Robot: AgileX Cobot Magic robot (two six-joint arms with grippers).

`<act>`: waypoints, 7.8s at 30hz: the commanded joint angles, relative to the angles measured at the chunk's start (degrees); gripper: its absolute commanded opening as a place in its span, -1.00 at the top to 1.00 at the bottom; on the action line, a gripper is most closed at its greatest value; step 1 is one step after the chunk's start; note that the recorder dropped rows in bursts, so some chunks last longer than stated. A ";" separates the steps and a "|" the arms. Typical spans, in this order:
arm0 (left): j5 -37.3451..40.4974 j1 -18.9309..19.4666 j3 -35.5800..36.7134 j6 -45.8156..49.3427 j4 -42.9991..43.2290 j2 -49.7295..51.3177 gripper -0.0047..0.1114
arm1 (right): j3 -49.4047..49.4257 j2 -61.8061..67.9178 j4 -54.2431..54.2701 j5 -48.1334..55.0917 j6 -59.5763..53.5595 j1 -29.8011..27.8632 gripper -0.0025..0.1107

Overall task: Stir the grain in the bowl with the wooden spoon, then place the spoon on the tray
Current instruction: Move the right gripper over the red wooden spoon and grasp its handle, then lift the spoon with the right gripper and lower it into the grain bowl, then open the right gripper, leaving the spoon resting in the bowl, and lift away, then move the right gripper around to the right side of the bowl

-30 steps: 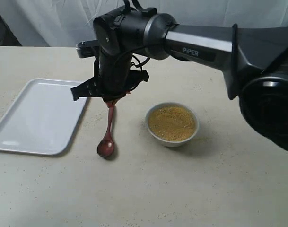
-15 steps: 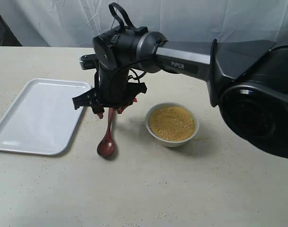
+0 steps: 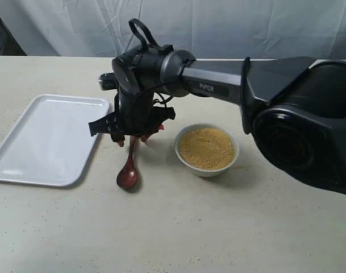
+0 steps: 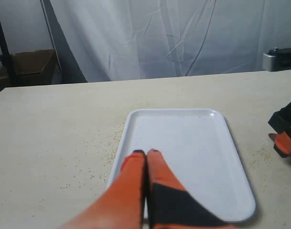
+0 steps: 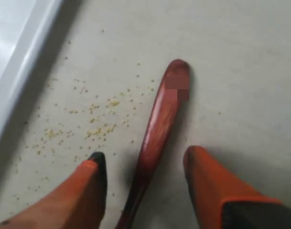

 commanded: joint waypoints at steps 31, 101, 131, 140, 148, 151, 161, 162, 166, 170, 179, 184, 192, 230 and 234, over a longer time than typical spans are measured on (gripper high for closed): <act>-0.72 -0.22 0.10 -0.22 0.09 -0.30 0.92 | -2.44 -13.53 -7.67 14.47 9.85 -8.19 0.95; -0.72 -0.22 0.10 -0.22 0.11 -0.30 0.92 | 47.27 -37.12 -20.50 -19.74 39.16 -16.97 0.02; -0.72 -0.22 0.10 -0.22 0.11 -0.30 0.92 | 24.43 -16.17 0.23 -5.19 -25.25 -23.80 0.94; -0.72 -0.22 0.10 -0.22 0.11 -0.30 0.92 | 24.43 -16.27 0.87 2.10 -21.48 -23.80 0.94; -0.72 -0.22 0.10 -0.22 0.11 -0.30 0.92 | 24.43 -16.76 0.88 4.37 -18.37 -23.80 0.94; -0.72 -0.22 0.10 -0.22 0.11 -0.30 0.92 | 24.43 -18.62 0.65 2.99 -17.94 -23.91 0.94; -0.72 -0.22 0.10 -0.22 0.11 -0.30 0.92 | 24.43 -29.12 13.21 0.15 -21.18 -29.60 0.97; -0.72 -0.22 0.10 -0.22 0.11 -0.30 0.92 | 24.65 -29.86 20.85 0.16 -25.38 -31.20 0.97; -0.72 -0.22 0.10 -0.22 0.11 -0.30 0.92 | 30.41 -33.27 49.02 0.09 -45.73 -37.62 0.97; -0.72 -0.22 0.10 -0.22 0.11 -0.30 0.92 | 46.95 -41.14 71.18 -13.89 -65.12 -40.85 0.97; -0.95 -0.22 0.10 -0.22 0.22 -0.30 0.92 | 73.53 -58.08 101.80 -29.65 -95.49 -40.33 0.97; -0.83 -0.22 0.10 -0.22 0.22 -0.30 0.92 | 73.38 -61.35 101.80 -29.48 -99.00 -40.18 0.97; -0.83 -0.22 0.10 -0.22 0.22 -0.30 0.92 | 48.38 -55.15 46.17 15.27 -74.19 -38.74 0.97; -0.97 -0.22 0.10 -0.22 0.22 -0.30 0.92 | 90.40 -66.01 20.64 -88.97 7.74 -18.95 0.97; -0.97 -0.22 0.10 -0.22 0.22 -0.30 0.92 | 90.28 -65.21 21.64 -88.84 7.74 -18.95 0.97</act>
